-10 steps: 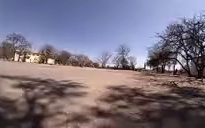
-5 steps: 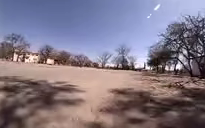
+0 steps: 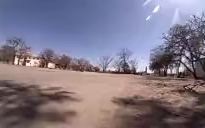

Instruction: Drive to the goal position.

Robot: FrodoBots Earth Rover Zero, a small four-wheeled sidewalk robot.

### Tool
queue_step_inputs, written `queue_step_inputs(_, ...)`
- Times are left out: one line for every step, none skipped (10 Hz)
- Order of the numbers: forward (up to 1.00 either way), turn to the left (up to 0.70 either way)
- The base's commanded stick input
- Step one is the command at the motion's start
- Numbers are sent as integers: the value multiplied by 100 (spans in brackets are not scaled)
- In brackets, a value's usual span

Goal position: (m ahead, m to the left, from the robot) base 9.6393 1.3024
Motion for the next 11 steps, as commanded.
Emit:
queue_step_inputs(100, 0)
queue_step_inputs(100, 0)
queue_step_inputs(100, 0)
queue_step_inputs(100, 0)
queue_step_inputs(100, 0)
queue_step_inputs(100, 0)
queue_step_inputs(100, 0)
queue_step_inputs(100, 0)
queue_step_inputs(100, -4)
queue_step_inputs(100, -25)
queue_step_inputs(100, -27)
